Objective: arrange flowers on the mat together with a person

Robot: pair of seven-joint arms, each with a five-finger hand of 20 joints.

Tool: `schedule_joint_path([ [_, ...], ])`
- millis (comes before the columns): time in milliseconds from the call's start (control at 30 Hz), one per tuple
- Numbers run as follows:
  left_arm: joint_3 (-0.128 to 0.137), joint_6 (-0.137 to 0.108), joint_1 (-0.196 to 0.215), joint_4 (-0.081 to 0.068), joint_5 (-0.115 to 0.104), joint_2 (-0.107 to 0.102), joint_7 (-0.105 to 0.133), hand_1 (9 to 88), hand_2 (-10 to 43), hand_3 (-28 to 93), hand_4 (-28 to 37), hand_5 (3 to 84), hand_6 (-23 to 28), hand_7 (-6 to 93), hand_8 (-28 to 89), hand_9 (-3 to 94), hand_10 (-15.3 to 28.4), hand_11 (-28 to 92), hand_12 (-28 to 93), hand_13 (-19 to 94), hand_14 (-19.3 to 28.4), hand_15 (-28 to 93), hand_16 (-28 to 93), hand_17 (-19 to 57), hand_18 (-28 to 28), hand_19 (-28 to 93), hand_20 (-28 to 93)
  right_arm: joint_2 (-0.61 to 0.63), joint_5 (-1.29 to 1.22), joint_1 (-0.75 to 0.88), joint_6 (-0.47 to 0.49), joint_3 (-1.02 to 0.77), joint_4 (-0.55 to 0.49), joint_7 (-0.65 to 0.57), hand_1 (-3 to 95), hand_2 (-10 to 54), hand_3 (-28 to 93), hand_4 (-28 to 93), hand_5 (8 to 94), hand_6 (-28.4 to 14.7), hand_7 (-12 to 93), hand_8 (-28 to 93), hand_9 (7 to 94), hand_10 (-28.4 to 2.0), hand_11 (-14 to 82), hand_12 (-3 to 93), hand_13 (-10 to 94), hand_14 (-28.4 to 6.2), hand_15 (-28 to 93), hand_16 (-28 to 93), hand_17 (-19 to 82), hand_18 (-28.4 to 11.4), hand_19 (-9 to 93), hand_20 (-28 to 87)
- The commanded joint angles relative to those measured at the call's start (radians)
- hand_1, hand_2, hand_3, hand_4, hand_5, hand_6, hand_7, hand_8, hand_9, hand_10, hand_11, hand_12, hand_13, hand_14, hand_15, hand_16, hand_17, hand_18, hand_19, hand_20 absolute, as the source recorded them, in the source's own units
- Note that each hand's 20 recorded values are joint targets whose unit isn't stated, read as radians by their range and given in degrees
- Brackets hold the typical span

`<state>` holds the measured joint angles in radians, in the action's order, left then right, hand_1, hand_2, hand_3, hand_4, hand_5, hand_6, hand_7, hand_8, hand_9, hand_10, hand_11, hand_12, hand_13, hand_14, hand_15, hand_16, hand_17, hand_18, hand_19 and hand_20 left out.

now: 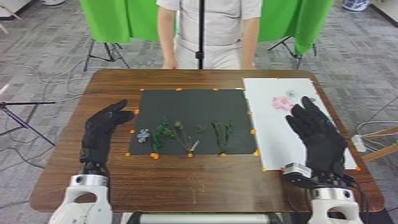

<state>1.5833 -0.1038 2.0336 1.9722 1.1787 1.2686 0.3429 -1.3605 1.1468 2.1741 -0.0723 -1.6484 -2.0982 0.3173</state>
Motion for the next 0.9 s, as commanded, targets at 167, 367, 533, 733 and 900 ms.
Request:
schedule_joint_path([
  [167, 0.003, 0.014, 0.016, 0.004, 0.0, 0.011, -0.011, 24.1, 1.6, 69, -22.1, 50.9, 4.0, 14.5, -6, 52.0, 14.2, 24, 16, 43, 19.0, 24, 2, 10.8, 12.7, 8, 22, -0.008, 0.002, -0.003, 0.001, 0.002, -0.008, 0.018, 6.0, 2.9, 78, -18, 39.8, 0.9, 7, -8, 39.4, -13.1, 4.0, 9.9, 29, -9.3, 10, 10, 19, -13.9, 1, 26],
  [367, 0.009, 0.017, 0.022, 0.006, -0.001, 0.014, -0.017, 24.1, 1.5, 69, -22.1, 50.8, 4.0, 14.4, -5, 51.9, 14.2, 24, 16, 43, 19.0, 23, 2, 10.8, 12.7, 8, 22, -0.011, -0.001, -0.001, -0.003, 0.001, -0.01, 0.027, 5.9, 3.0, 78, -18, 40.0, 0.8, 7, -7, 39.8, -13.2, 4.1, 10.0, 30, -9.4, 10, 10, 19, -13.8, 1, 26],
  [533, 0.016, 0.017, 0.033, 0.011, -0.001, 0.018, -0.022, 24.2, 1.5, 69, -22.0, 50.9, 4.0, 14.2, -5, 51.8, 14.2, 23, 16, 43, 18.9, 23, 2, 10.8, 12.7, 8, 21, -0.016, -0.006, 0.008, -0.014, 0.003, -0.013, 0.024, 5.9, 3.0, 79, -18, 40.1, 0.8, 7, -7, 40.0, -13.2, 4.2, 10.1, 30, -9.4, 11, 10, 19, -13.8, 1, 26],
  [733, 0.018, 0.016, 0.033, 0.011, -0.005, 0.017, -0.023, 24.2, 1.4, 69, -21.9, 50.8, 4.0, 14.2, -5, 51.7, 14.2, 24, 16, 42, 19.0, 23, 2, 10.6, 12.7, 8, 21, -0.014, -0.018, 0.01, -0.021, 0.006, -0.015, 0.027, 5.8, 3.1, 79, -18, 40.5, 0.7, 8, -7, 40.5, -13.2, 4.3, 10.4, 31, -9.9, 11, 10, 20, -13.8, 1, 27],
  [900, 0.019, 0.015, 0.034, 0.011, -0.007, 0.018, -0.025, 24.3, 1.3, 69, -21.9, 50.8, 4.0, 14.1, -5, 51.6, 14.2, 23, 16, 42, 19.0, 23, 2, 10.6, 12.7, 8, 21, -0.013, -0.024, 0.009, -0.025, 0.007, -0.016, 0.031, 5.8, 3.2, 79, -17, 40.8, 0.7, 8, -7, 41.1, -13.3, 4.4, 10.5, 31, -9.9, 11, 10, 20, -13.8, 1, 27],
])
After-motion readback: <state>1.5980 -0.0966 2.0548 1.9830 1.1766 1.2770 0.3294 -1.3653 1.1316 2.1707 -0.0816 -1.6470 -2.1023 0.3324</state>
